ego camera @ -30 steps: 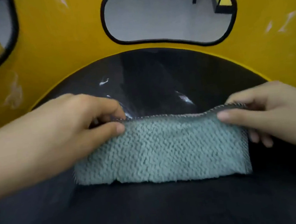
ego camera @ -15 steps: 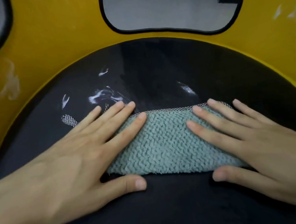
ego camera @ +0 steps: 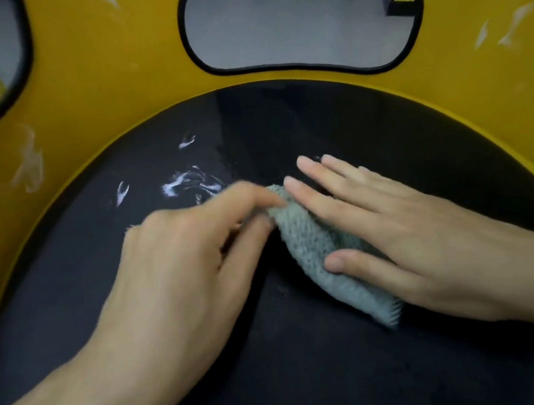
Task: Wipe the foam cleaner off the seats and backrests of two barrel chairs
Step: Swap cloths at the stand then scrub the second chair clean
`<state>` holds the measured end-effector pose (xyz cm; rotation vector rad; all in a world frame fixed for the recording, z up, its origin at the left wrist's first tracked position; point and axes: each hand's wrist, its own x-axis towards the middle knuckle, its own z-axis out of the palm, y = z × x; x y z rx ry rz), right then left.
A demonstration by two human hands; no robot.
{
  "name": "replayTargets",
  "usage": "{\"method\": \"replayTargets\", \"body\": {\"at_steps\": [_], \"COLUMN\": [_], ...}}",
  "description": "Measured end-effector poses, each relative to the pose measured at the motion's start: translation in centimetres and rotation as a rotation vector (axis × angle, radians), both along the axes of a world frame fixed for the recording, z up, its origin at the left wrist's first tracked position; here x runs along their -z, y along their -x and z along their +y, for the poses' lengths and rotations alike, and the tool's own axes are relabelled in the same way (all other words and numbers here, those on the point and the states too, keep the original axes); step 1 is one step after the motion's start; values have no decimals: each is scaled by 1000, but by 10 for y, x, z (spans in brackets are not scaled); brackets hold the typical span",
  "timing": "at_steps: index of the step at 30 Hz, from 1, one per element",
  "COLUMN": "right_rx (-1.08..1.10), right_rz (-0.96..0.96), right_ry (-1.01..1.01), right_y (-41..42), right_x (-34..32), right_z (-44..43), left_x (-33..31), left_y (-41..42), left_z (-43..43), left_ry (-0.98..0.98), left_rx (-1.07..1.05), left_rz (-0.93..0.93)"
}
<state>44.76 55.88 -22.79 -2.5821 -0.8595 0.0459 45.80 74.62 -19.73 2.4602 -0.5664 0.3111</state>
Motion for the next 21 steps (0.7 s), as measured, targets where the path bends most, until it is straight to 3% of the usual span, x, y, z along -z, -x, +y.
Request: {"method": "replayTargets", "body": {"at_steps": [3,5,7,9,11,13,14,16,18,19,21], "right_rx": [128,138,151,190,204,178,171,133,82,56,-6], "right_rz": [-92,-158,-249,-297,-255,-212,-166,-145,-187,-223,-266], "right_ry": [185,75,-23,-2,107,284,385,455,464,478,473], "right_y": [-4,-5,3,4,7,10,12,16,17,17,16], "right_x": [-24,-23,-25,-43,-47,-33,-25,-7,-4,-4,-5], "right_z": [-38,-42,-34,-42,-44,-49,-51,-53,-48,-46,-41], "left_x": [-15,-22,-32,-38,-31,-14,-6,8,24,30,36], "left_y": [-8,-13,-12,-11,-13,-19,-20,-18,-14,-11,-7], "left_z": [-22,-33,-40,-44,-44,-31,-20,6,30,37,42], "left_ry": [695,1037,1279,1371,1307,1128,937,286,-280,-394,-435], "left_rx": [-69,-71,41,168,168,0,-55,14,89,88,48], "left_rz": [395,679,873,1007,1052,924,758,355,180,183,175]}}
